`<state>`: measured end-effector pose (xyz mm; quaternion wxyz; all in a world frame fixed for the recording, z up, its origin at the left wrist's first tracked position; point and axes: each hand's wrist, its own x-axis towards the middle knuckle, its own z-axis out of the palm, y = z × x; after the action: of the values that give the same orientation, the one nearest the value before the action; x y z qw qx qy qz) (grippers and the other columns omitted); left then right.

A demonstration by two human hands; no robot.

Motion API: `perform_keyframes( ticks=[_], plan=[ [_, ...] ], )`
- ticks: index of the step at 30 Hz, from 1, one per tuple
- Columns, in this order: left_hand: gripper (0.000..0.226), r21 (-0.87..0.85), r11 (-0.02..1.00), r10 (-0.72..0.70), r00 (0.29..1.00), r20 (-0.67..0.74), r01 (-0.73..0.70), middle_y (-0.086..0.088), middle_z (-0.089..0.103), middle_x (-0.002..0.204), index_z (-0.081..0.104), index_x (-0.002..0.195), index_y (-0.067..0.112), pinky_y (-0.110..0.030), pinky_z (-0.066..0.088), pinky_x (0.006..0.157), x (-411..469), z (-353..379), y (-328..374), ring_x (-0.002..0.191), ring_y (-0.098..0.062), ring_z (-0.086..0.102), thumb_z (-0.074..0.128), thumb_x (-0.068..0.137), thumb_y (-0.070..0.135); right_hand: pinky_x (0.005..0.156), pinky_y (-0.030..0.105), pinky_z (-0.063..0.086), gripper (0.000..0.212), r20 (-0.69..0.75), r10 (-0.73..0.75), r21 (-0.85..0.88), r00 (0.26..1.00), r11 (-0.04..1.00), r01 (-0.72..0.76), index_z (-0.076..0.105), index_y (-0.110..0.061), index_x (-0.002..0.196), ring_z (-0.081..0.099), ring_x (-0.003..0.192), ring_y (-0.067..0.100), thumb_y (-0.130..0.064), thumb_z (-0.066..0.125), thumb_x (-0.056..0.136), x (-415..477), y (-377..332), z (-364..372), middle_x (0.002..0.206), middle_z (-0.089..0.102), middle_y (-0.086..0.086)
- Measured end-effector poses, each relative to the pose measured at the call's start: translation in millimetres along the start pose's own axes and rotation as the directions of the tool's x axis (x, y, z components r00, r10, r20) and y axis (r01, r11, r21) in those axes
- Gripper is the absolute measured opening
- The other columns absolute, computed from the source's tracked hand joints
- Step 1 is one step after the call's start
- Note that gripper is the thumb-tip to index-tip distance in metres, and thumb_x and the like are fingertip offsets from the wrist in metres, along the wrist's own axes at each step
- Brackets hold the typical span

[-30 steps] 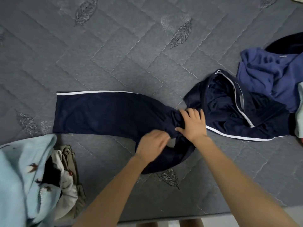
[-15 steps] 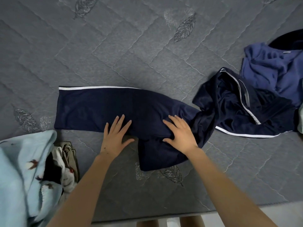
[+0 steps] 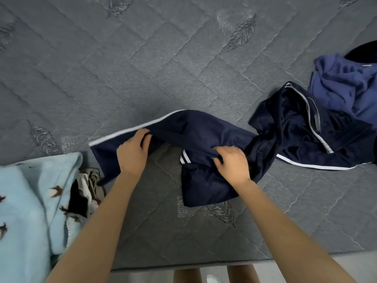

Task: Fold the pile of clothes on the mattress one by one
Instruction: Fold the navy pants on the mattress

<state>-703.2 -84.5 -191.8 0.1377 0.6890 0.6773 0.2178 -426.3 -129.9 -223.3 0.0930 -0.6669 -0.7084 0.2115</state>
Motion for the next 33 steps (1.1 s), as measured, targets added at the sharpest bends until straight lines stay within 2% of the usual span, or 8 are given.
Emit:
perform_keyframes(
  ticks=[3,8,11,13,17,24,29,33],
  plan=[
    [0.035,-0.067,0.998,0.012,0.999,-0.042,-0.014,-0.010,0.061,0.057,0.069,0.097,0.006,-0.033,0.045,0.043,4.1,-12.0,-0.1,0.041,-0.020,0.049,0.046,0.097,0.033,0.062,0.036,0.047,0.020,-0.027,0.162,0.129,0.986,0.979,-0.157,0.066,-0.011,0.101,0.065,0.073,0.034,-0.011,0.067,0.081,4.4,-11.4,-17.4,0.078,0.070,0.009],
    [0.034,-0.186,0.983,-0.026,0.996,-0.084,0.010,-0.009,0.069,0.070,0.072,0.089,0.006,-0.037,0.051,0.052,13.0,-33.2,3.3,0.057,-0.025,0.063,0.054,0.094,0.034,0.063,0.035,0.048,0.015,0.041,0.257,0.432,0.966,0.867,-0.249,0.067,-0.020,0.092,0.057,0.059,0.022,-0.017,0.063,0.078,23.7,-22.2,-47.2,0.064,0.063,-0.006],
    [0.030,-0.093,0.995,-0.051,0.991,-0.127,0.039,-0.007,0.071,0.074,0.072,0.087,0.007,-0.036,0.052,0.054,27.3,-38.0,1.9,0.063,-0.024,0.065,0.061,0.091,0.036,0.060,0.031,0.039,0.018,0.018,0.262,0.365,0.965,0.897,-0.250,0.068,-0.020,0.098,0.053,0.060,0.020,-0.015,0.065,0.081,42.6,-23.3,-52.5,0.063,0.062,-0.006],
    [0.025,-0.049,0.996,-0.083,0.990,-0.109,0.078,-0.009,0.071,0.084,0.070,0.095,0.007,-0.038,0.053,0.062,35.6,-32.2,-3.9,0.074,-0.026,0.066,0.065,0.091,0.031,0.062,0.029,0.037,0.017,-0.022,0.302,0.325,0.953,0.904,-0.279,0.068,-0.018,0.102,0.060,0.074,0.024,-0.018,0.064,0.086,52.7,-25.7,-50.6,0.082,0.071,0.000],
    [0.029,-0.028,0.973,-0.223,0.966,0.132,0.229,-0.020,0.061,0.109,0.061,0.115,0.000,-0.041,0.044,0.089,35.7,-10.9,-29.1,0.106,-0.036,0.054,0.065,0.091,0.017,0.069,0.035,0.048,0.013,-0.046,0.377,0.305,0.925,0.887,-0.347,0.069,-0.018,0.100,0.064,0.083,0.025,-0.018,0.061,0.090,66.7,-26.3,-44.1,0.092,0.072,0.002],
    [0.021,0.023,0.859,-0.511,0.859,0.037,0.511,-0.021,0.059,0.080,0.054,0.108,0.001,-0.040,0.039,0.059,20.7,-7.9,-49.7,0.068,-0.031,0.052,0.041,0.102,0.016,0.062,0.035,0.045,0.014,0.001,0.448,0.290,0.894,0.855,-0.429,0.066,-0.015,0.082,0.060,0.071,0.027,-0.025,0.061,0.091,89.2,-23.4,-40.0,0.073,0.066,0.002],
    [0.021,-0.166,0.883,-0.451,0.892,-0.035,0.439,-0.017,0.065,0.085,0.061,0.104,0.002,-0.033,0.042,0.062,59.7,-12.5,-45.1,0.070,-0.024,0.056,0.049,0.101,0.020,0.049,0.031,0.026,0.042,0.020,0.545,0.248,0.838,0.809,-0.533,0.046,-0.015,0.059,0.042,0.052,0.019,-0.037,0.062,0.090,110.6,-25.1,-49.7,0.052,0.044,-0.003],
    [0.026,-0.014,0.933,-0.358,0.924,-0.138,0.360,-0.016,0.071,0.088,0.068,0.099,0.005,-0.034,0.042,0.061,98.7,-12.1,-48.8,0.074,-0.032,0.064,0.059,0.096,0.029,0.051,0.031,0.024,0.050,0.007,0.595,0.297,0.803,0.766,-0.570,0.035,-0.019,0.051,0.038,0.052,0.019,-0.035,0.062,0.090,124.5,-23.9,-53.7,0.048,0.038,-0.005]
  ],
)
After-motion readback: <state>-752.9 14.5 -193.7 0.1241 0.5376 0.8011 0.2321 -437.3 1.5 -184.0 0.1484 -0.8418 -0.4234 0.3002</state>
